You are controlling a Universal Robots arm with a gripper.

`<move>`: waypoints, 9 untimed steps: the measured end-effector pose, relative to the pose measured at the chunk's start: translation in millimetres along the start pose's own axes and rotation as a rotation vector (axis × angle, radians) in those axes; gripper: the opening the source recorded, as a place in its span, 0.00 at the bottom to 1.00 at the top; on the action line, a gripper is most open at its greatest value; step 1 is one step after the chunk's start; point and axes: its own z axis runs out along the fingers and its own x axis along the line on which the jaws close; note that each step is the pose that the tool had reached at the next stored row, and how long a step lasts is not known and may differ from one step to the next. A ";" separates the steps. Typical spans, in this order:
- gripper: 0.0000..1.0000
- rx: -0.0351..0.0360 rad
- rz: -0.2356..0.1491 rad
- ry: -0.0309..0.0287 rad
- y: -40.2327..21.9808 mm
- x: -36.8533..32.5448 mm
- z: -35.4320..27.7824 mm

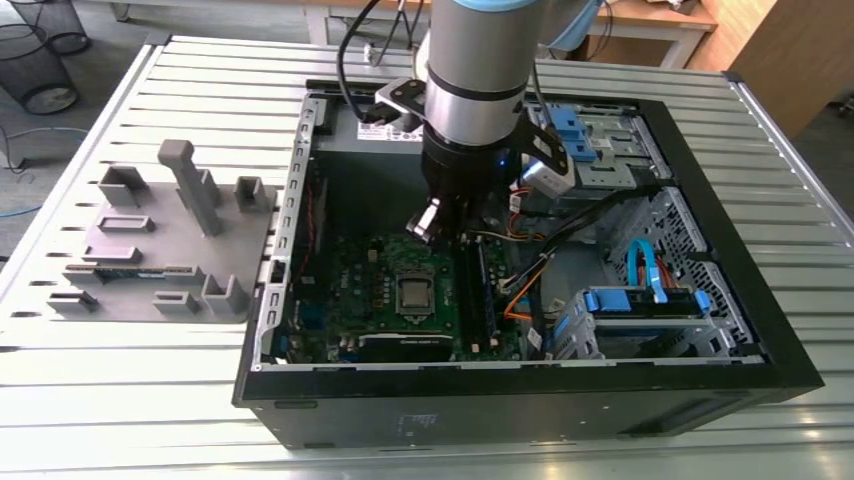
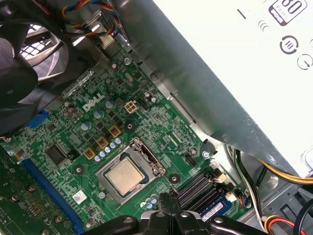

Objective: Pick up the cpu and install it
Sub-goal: 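Close the cpu cover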

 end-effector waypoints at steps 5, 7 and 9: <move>0.11 0.0000 0.000 0.0013 1.3 -1.9 0.0; 0.11 0.0018 0.000 0.0033 3.0 -4.0 0.0; 0.11 0.0022 0.000 0.0036 4.8 -6.2 0.2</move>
